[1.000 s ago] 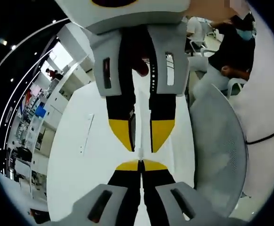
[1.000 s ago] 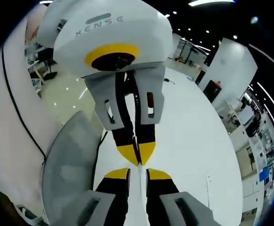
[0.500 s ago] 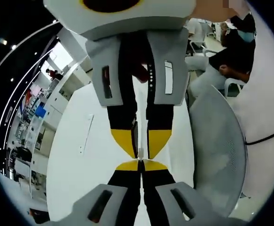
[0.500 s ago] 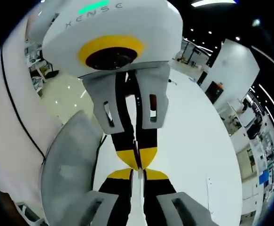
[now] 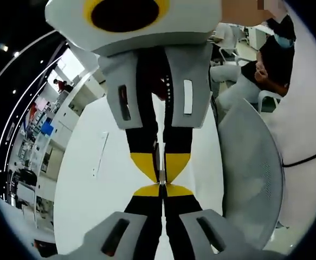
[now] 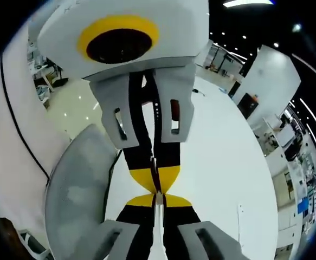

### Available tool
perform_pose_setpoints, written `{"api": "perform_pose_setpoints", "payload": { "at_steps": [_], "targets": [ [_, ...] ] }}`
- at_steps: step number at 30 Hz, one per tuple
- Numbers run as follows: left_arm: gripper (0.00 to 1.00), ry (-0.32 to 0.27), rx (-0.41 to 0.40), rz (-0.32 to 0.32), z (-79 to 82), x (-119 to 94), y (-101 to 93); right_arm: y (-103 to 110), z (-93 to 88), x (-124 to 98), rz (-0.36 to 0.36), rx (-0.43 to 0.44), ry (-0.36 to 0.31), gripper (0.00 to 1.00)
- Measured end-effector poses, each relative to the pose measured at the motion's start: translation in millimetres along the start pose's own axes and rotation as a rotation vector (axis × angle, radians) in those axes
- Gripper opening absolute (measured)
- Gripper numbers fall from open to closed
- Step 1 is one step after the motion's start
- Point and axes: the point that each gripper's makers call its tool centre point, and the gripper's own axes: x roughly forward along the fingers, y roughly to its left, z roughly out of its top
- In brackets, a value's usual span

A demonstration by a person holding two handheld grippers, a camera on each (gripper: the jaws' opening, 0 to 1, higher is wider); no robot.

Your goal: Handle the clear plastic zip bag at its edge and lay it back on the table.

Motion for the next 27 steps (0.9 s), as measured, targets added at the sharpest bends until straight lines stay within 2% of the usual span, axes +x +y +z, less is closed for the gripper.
{"api": "perform_pose_setpoints", "payload": {
  "at_steps": [27],
  "targets": [
    [0.00, -0.008, 0.000, -0.006, -1.1, 1.0, -2.1, 2.0, -1.9, 2.3, 0.005, -0.034, 0.029, 0.00]
  ]
}}
